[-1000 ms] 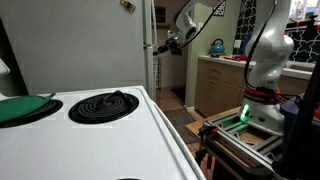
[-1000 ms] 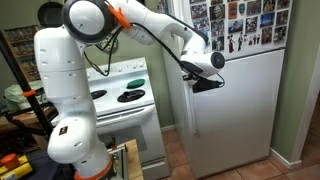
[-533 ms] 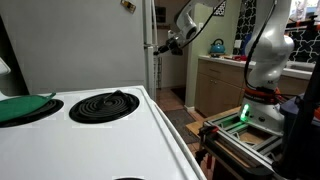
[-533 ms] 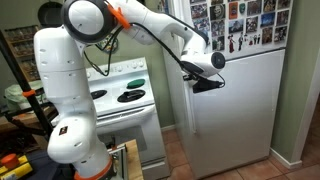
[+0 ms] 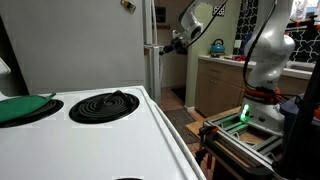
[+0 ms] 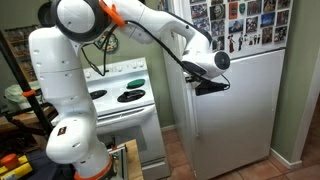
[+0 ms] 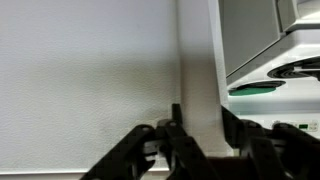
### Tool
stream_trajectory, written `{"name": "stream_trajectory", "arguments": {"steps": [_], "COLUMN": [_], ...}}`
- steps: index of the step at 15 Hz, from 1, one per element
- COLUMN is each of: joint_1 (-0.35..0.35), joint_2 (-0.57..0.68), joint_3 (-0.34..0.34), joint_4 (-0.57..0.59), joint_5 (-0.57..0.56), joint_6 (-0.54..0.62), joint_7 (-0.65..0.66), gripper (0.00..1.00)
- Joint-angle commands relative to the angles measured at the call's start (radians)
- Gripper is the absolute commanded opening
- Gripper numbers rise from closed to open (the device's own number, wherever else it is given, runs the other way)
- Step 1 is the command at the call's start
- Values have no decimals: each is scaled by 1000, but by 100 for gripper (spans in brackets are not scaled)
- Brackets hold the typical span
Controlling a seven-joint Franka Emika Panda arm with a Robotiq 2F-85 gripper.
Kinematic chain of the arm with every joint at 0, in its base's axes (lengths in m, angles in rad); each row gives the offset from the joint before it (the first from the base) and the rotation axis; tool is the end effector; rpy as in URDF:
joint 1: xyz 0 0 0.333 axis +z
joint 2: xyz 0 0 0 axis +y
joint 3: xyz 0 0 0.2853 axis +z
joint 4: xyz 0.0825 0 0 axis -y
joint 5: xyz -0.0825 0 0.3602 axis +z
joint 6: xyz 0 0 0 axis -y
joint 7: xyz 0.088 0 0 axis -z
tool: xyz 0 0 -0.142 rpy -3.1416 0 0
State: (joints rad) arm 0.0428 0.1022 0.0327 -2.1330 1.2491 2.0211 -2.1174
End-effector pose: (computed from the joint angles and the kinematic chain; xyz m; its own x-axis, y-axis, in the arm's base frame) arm 0.5313 0.1253 0.3423 0.0506 0.4870 0.8719 0.9935 -0.1140 0.0060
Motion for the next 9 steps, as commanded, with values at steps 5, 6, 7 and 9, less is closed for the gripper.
{"name": "stream_trajectory", "arguments": {"steps": [5,6,7,9], "joint_1": [-84,-93,-100,-110], "joint_2": [-69,-71,-73,-72], "joint_3": [-78,-85,-92,-100], "joint_4": [-41,-38,-34,-25], "joint_5": [-101,-108,-111,-115], "joint_6": [-22,-24,-24,-20], "joint_7": [-3,-10,-12,-13], "gripper": [70,77,84,99]}}
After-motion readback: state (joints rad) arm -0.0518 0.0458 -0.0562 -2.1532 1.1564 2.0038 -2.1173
